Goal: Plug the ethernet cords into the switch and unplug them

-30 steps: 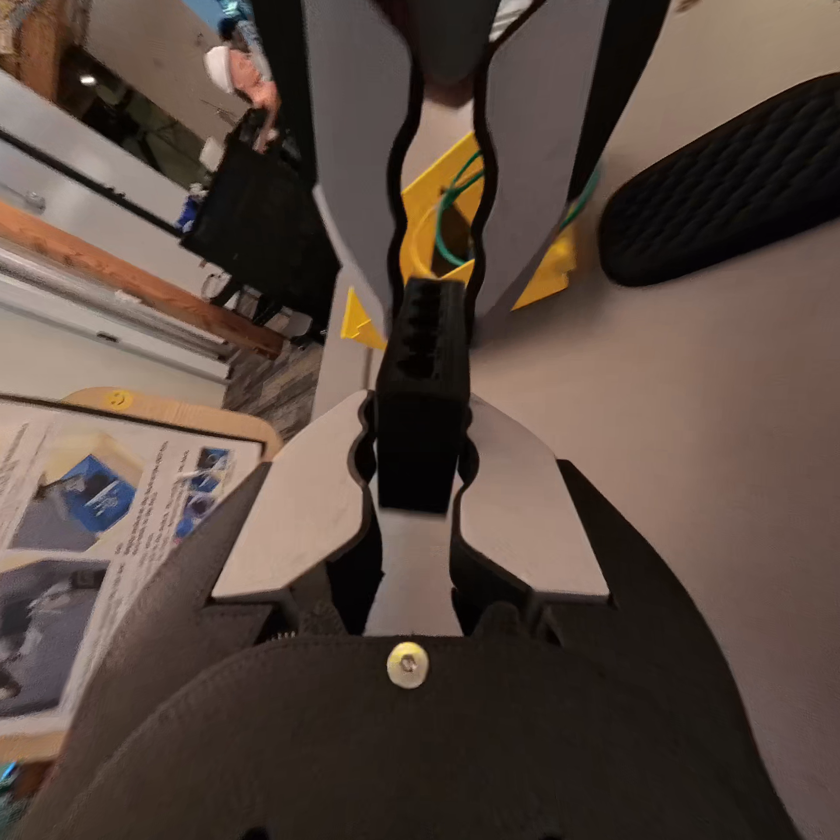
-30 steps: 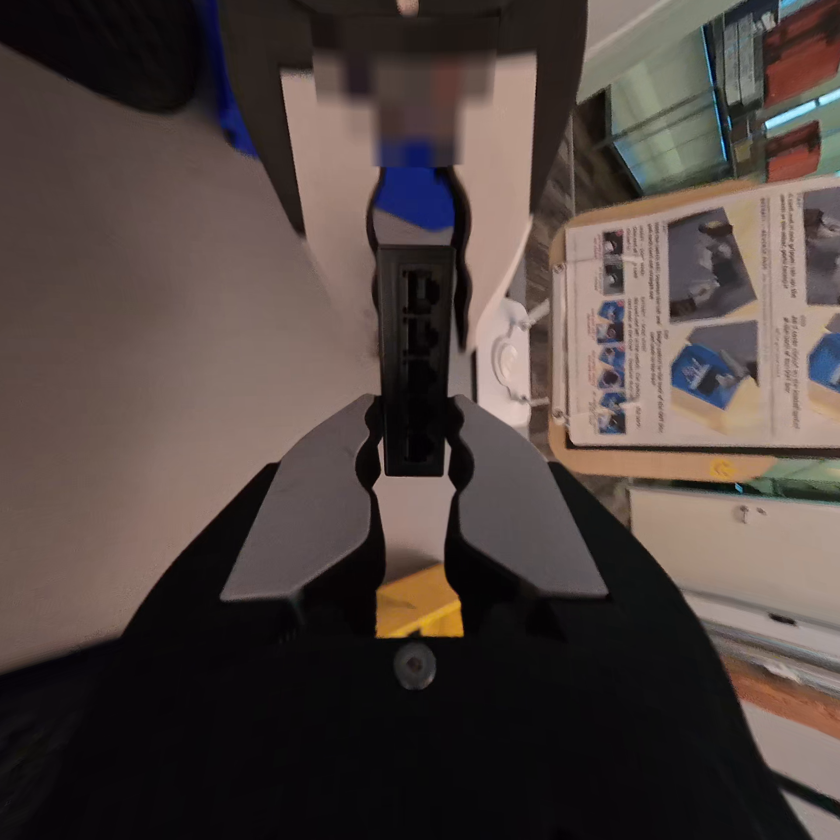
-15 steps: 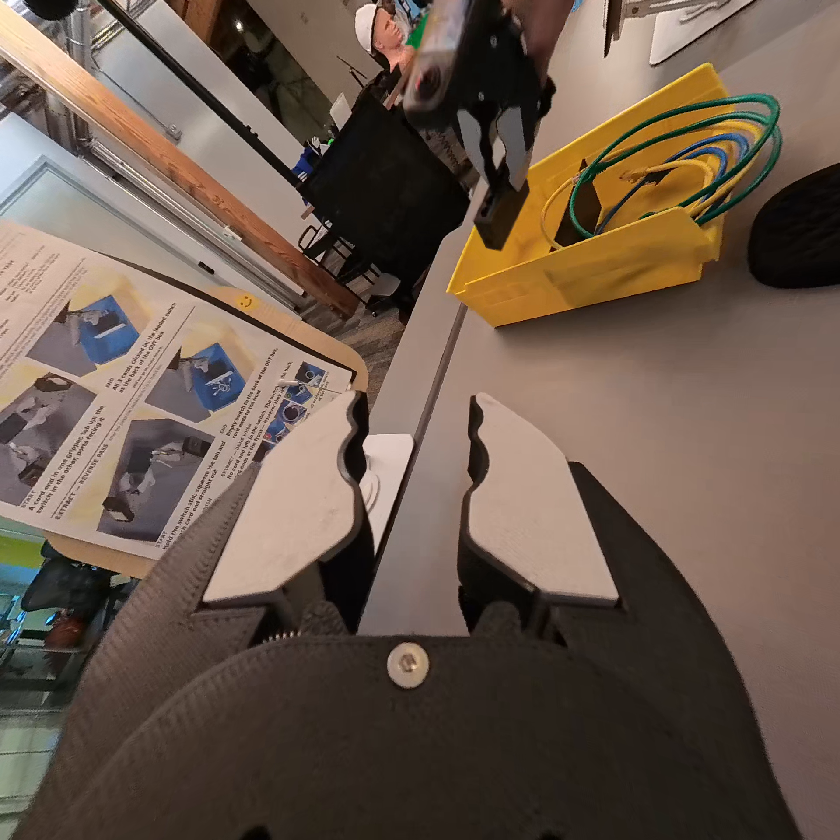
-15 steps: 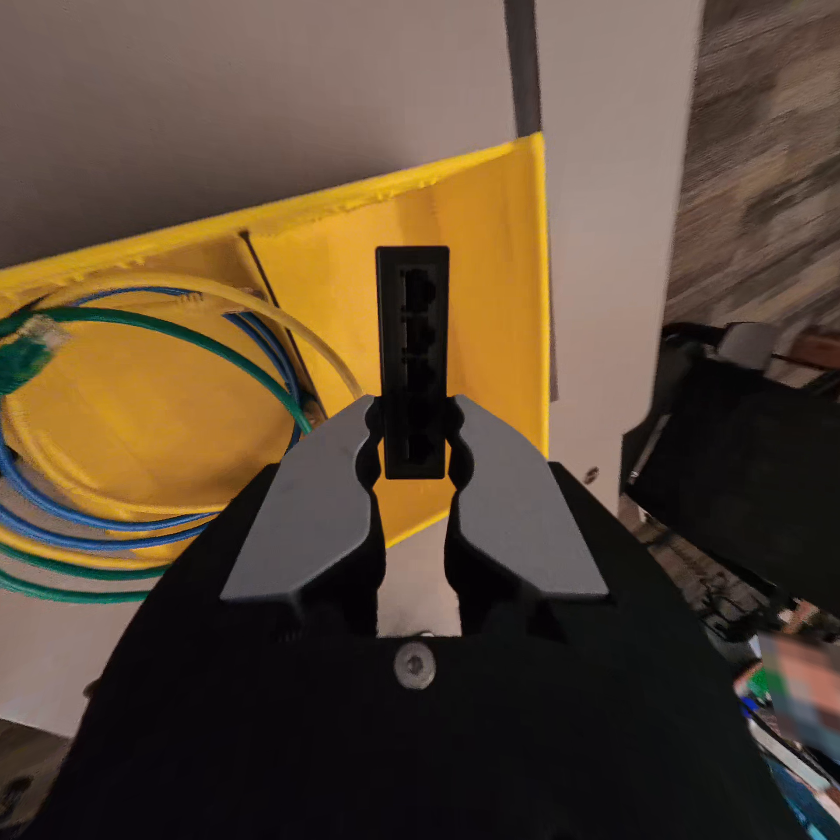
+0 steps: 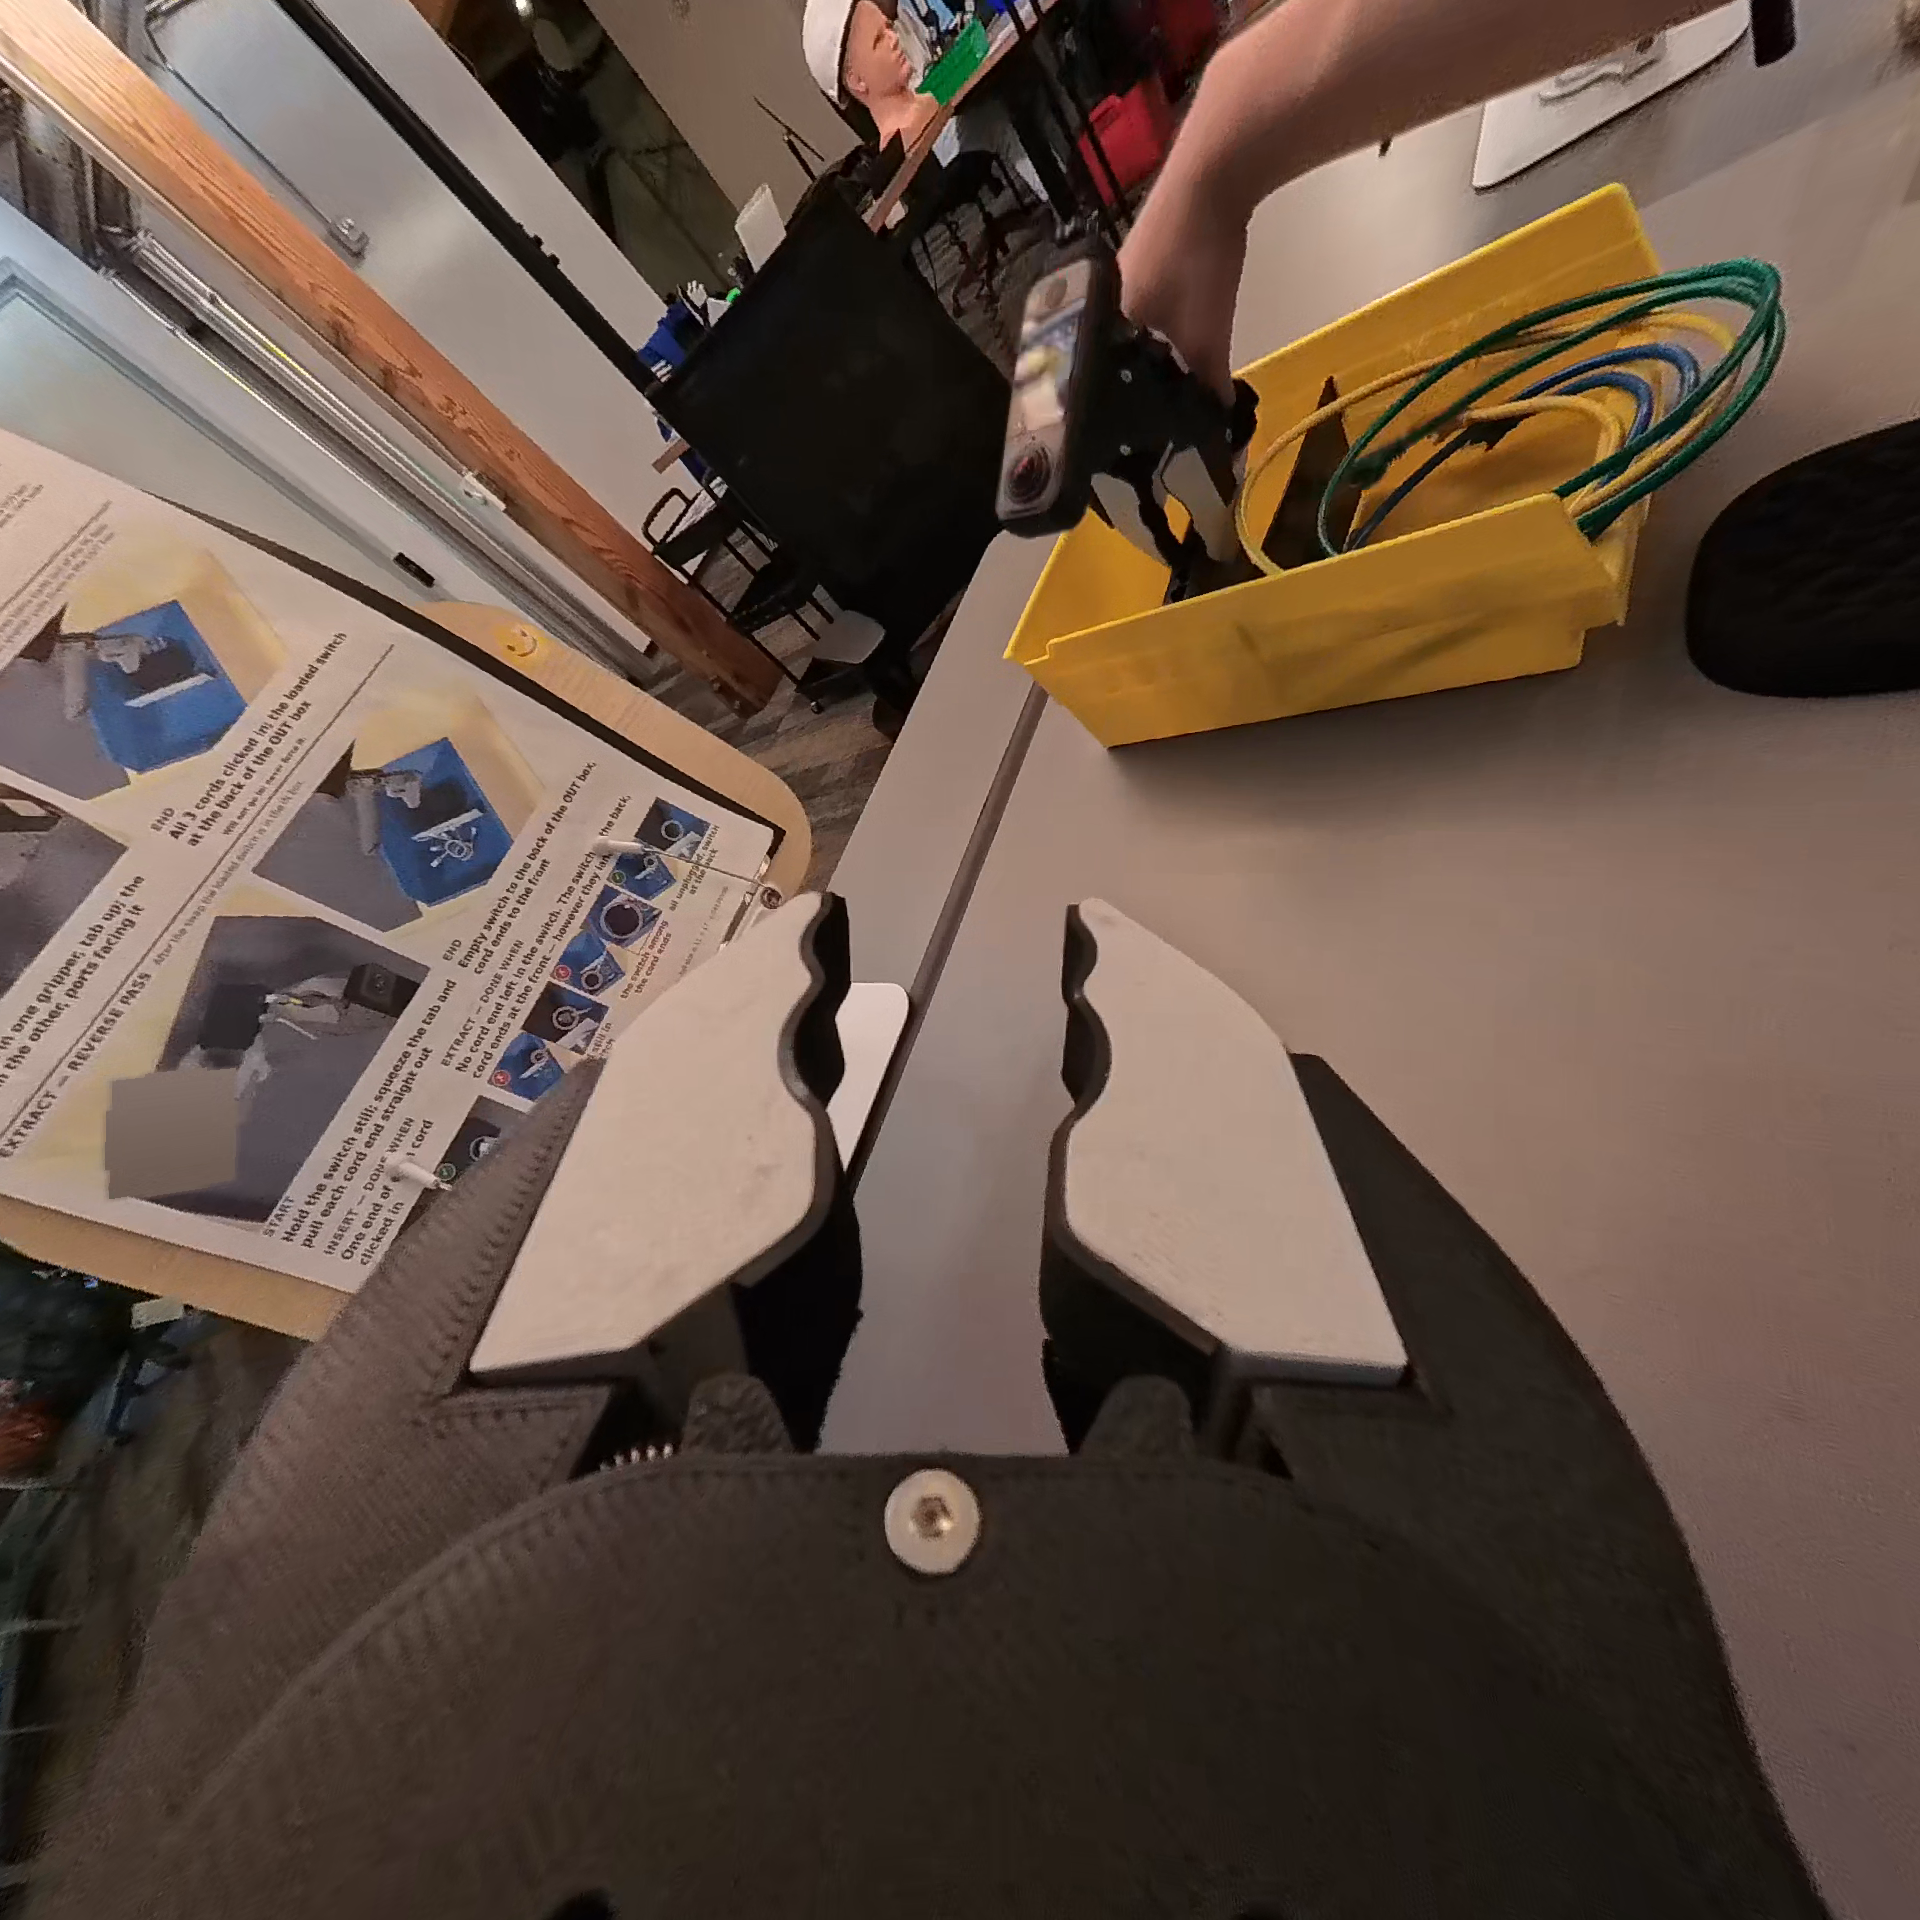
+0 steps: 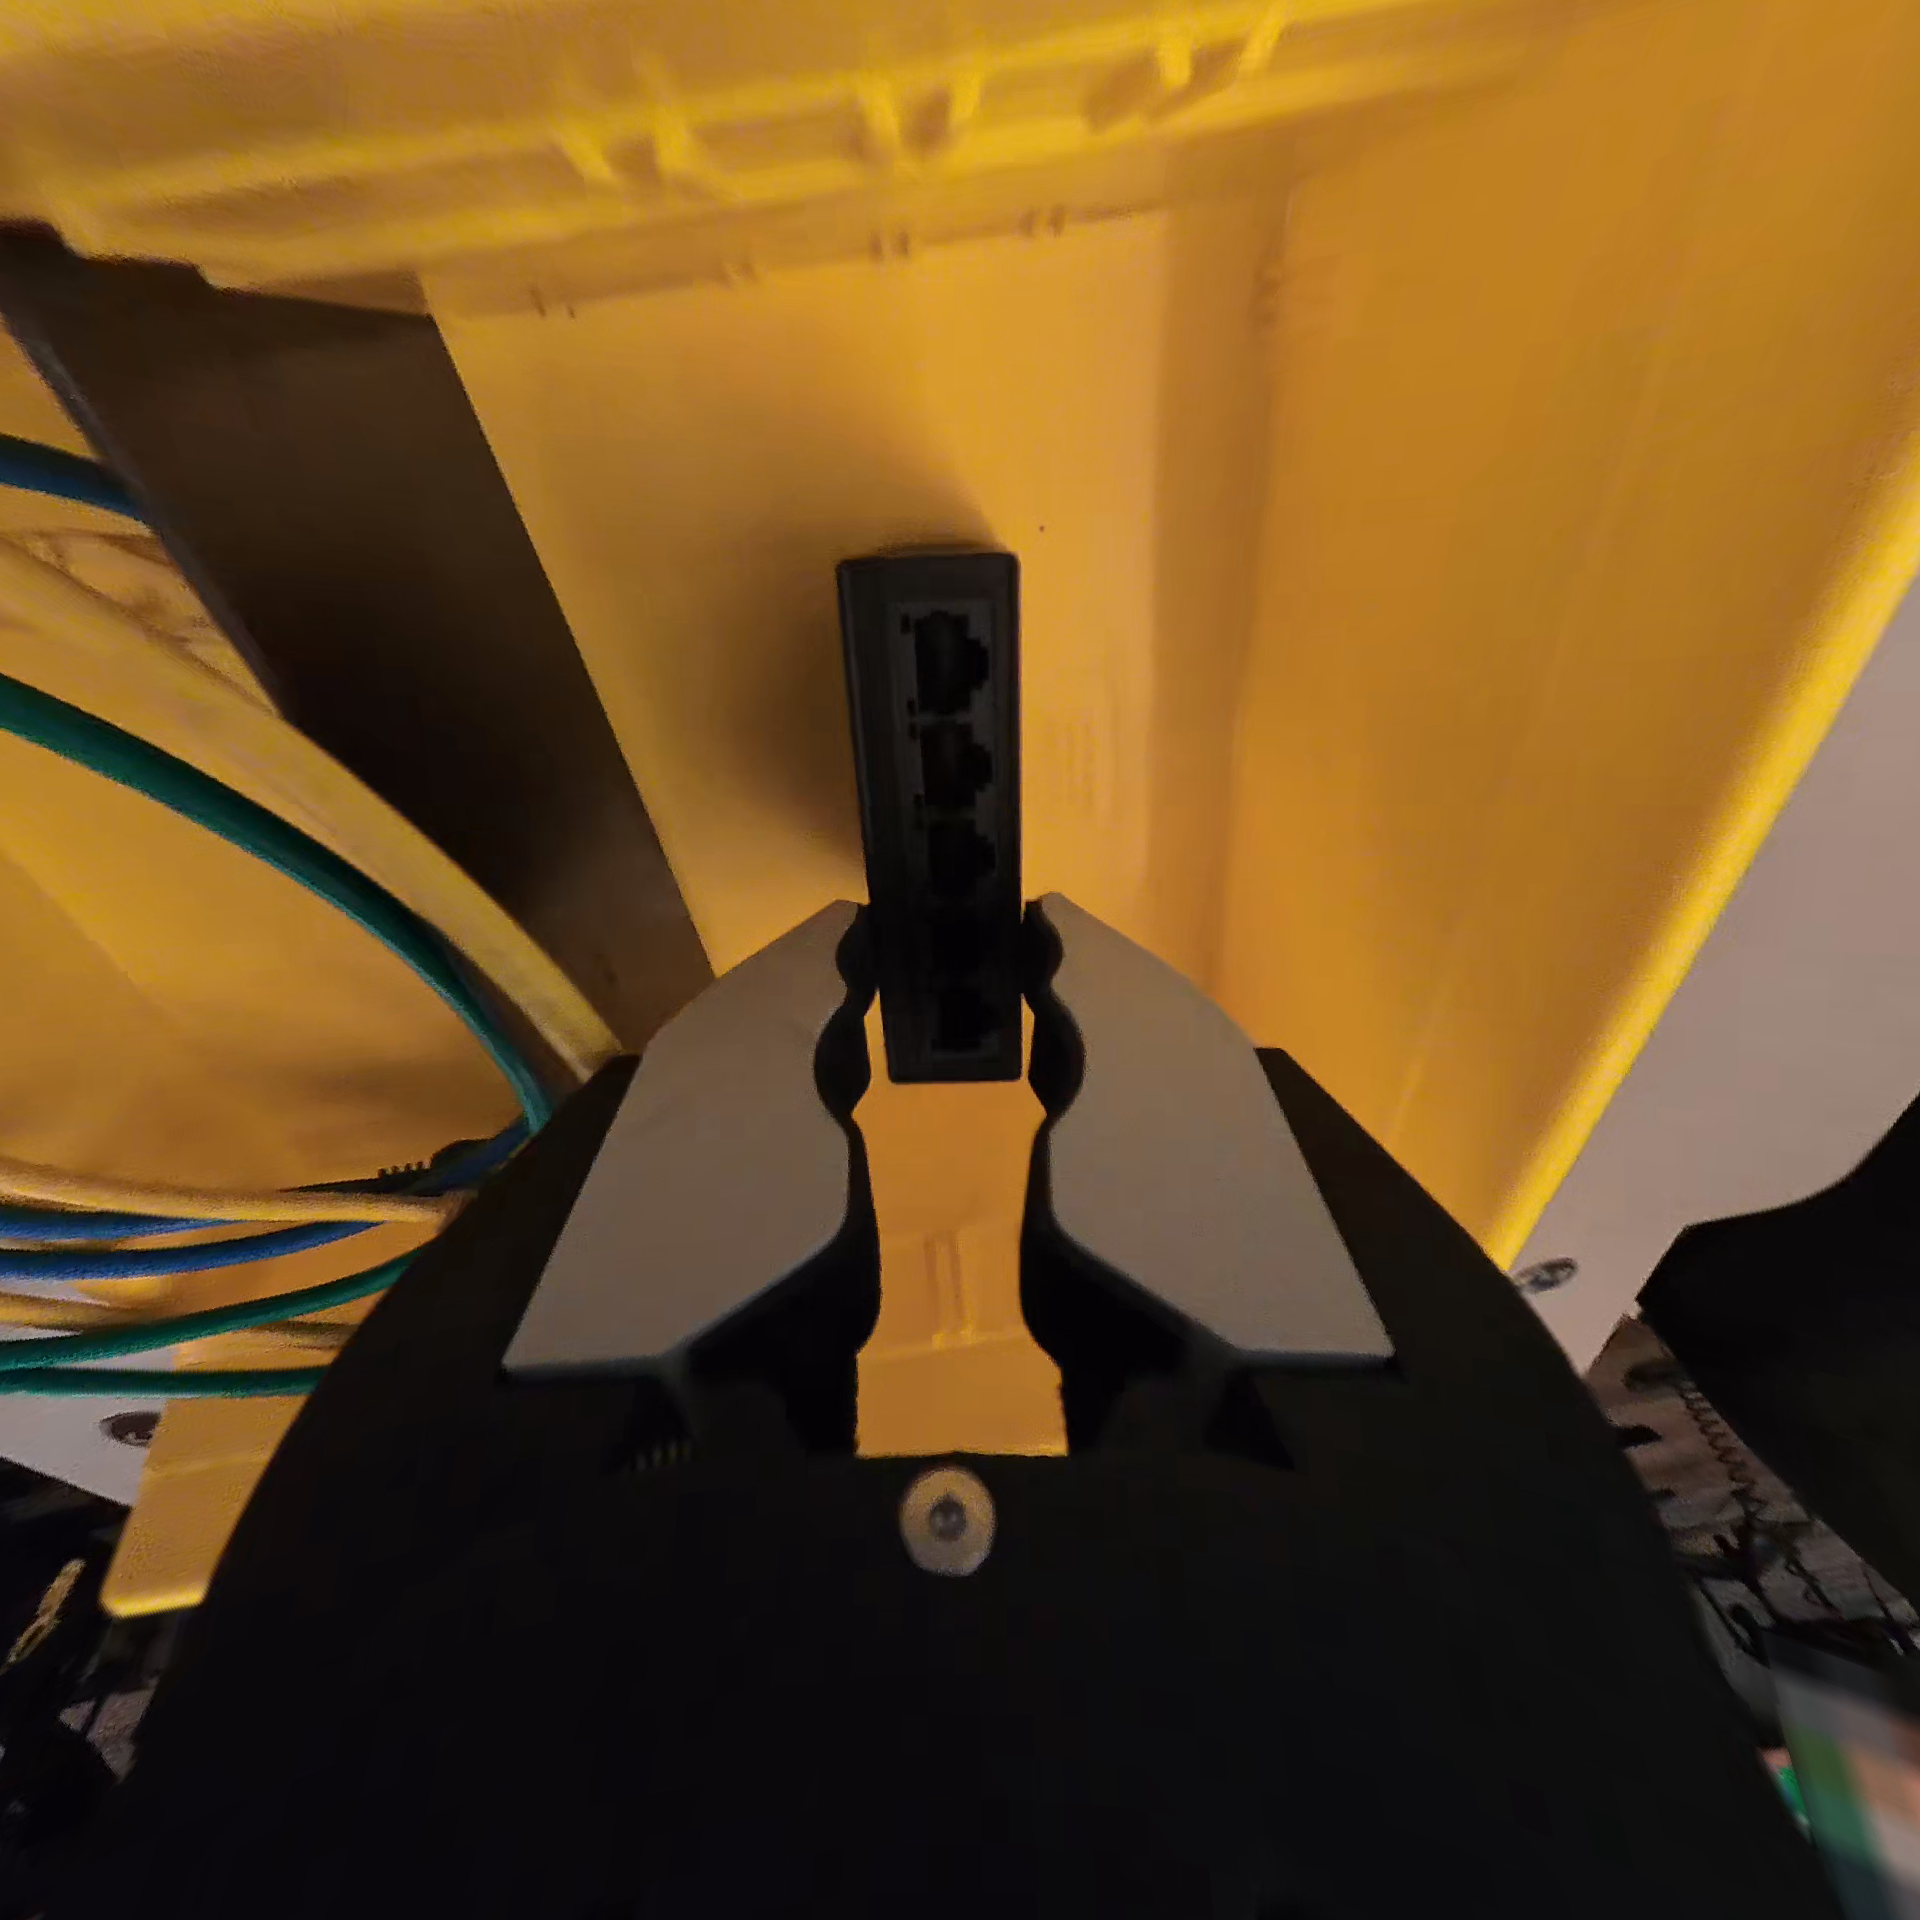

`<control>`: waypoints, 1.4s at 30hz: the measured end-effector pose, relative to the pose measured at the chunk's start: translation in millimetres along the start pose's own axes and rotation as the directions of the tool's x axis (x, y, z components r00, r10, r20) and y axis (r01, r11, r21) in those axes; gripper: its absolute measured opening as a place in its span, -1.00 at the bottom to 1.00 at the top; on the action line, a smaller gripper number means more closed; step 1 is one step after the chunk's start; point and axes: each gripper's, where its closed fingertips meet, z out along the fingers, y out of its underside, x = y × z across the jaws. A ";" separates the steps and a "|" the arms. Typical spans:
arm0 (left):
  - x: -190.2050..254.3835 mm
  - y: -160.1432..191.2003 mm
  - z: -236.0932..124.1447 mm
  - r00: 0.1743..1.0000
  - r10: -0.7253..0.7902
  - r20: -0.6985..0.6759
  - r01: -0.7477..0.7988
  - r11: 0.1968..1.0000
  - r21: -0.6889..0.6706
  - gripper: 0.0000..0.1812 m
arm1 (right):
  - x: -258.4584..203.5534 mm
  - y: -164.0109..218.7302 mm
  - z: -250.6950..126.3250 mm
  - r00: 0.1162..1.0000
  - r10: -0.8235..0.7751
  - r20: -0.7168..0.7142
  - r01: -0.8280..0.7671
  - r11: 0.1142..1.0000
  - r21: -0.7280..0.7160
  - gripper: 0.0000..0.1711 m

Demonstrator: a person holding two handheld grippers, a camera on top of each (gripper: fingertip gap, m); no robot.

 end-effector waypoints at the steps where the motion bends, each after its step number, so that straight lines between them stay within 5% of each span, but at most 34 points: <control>1: -0.6 0.2 -0.7 1.000 -0.005 0.000 0.005 1.000 0.000 -0.57 | 3.0 3.3 1.6 1.000 -0.009 -0.023 0.008 1.000 -0.020 -0.67; 7: -10.9 0.2 -12.8 0.999 -0.025 0.032 0.025 1.000 0.002 -0.54 | 25.0 13.3 -45.8 0.952 0.061 -0.300 -0.043 0.997 0.069 -0.64; 11: -40.1 2.6 -43.5 0.985 -0.065 0.160 0.067 0.998 -0.011 -0.53 | 14.0 45.8 -115.2 0.768 0.403 -0.498 -0.253 0.905 0.342 -0.52; 13: -68.8 22.4 -70.4 0.946 -0.147 0.289 0.176 0.981 -0.077 -0.48 | -11.4 77.9 -118.7 0.661 0.646 -0.382 -0.459 0.751 0.475 -0.37; 15: -92.5 67.2 -103.2 0.871 -0.257 0.420 0.369 0.906 -0.210 -0.38 | -43.9 95.9 -97.3 0.571 0.812 -0.122 -0.651 0.539 0.535 -0.33; 18: -113.7 142.7 -155.1 0.697 -0.374 0.612 0.642 0.707 -0.298 -0.22 | -76.8 123.3 -56.8 0.381 0.922 0.069 -0.842 0.315 0.439 -0.33; 20: -110.4 186.5 -173.6 0.581 -0.489 0.651 0.785 0.547 -0.289 -0.12 | -92.5 129.4 -34.5 0.311 0.943 0.120 -0.900 0.252 0.354 -0.37; 23: -89.6 242.5 -184.3 0.460 -0.607 0.648 0.888 0.310 -0.340 -0.10 | -102.7 130.4 -14.5 0.284 0.949 0.138 -0.935 0.242 0.257 -0.54; 25: -72.1 273.7 -187.3 0.420 -0.632 0.651 0.897 0.182 -0.402 -0.07 | -107.3 115.9 -14.7 0.305 0.926 0.221 -0.939 0.254 0.232 -0.91; 28: -44.1 300.0 -183.8 0.369 -0.695 0.617 0.878 0.041 -0.478 -0.08 | -107.1 116.4 -14.0 0.344 0.918 0.197 -0.926 0.296 0.235 -0.90; 36: -5.4 331.7 -191.0 0.276 -0.718 0.639 0.808 -0.186 -0.559 -0.50 | -111.2 99.3 -16.2 0.386 0.896 0.218 -0.905 0.322 0.278 -0.91; 42: -2.0 342.7 -197.0 0.351 -0.637 0.686 0.767 -0.225 -0.601 -0.81 | -119.3 55.9 -21.2 0.406 0.883 0.237 -0.898 0.337 0.282 -0.91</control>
